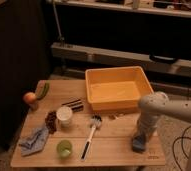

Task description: Wipe table surface with sponge

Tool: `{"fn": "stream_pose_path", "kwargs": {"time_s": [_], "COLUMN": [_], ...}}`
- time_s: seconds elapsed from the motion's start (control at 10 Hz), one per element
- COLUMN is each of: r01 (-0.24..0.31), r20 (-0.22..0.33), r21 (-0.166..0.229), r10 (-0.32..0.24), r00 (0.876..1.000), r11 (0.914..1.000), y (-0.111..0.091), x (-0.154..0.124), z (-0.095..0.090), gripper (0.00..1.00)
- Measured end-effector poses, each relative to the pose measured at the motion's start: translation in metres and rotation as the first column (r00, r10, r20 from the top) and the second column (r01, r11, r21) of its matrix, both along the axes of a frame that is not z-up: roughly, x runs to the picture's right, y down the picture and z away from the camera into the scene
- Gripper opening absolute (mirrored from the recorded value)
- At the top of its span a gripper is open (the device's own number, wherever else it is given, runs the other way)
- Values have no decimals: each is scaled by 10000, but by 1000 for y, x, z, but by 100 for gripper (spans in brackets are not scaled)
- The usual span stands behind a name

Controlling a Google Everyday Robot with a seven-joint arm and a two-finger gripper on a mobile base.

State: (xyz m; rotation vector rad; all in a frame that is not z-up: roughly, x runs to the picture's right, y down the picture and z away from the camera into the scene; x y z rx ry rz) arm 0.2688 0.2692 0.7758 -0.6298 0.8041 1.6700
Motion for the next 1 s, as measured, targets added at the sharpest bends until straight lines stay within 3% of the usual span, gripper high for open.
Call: {"fn": "stream_pose_path", "kwargs": {"time_s": [0.3, 0.7, 0.8, 1.0], "r01": [-3, 813, 1150, 1614], "r20": [277, 1231, 1631, 2091], "r21": [-46, 85, 118, 114], "r10": [4, -818, -1153, -1602], "r00": [9996, 9890, 9799, 9647], "r11": [10000, 9966, 9933, 9868], "y": [23, 31, 36, 49], "x": [-3, -68, -97, -127], "z": [-17, -34, -40, -52], "gripper": [14, 14, 14, 14]}}
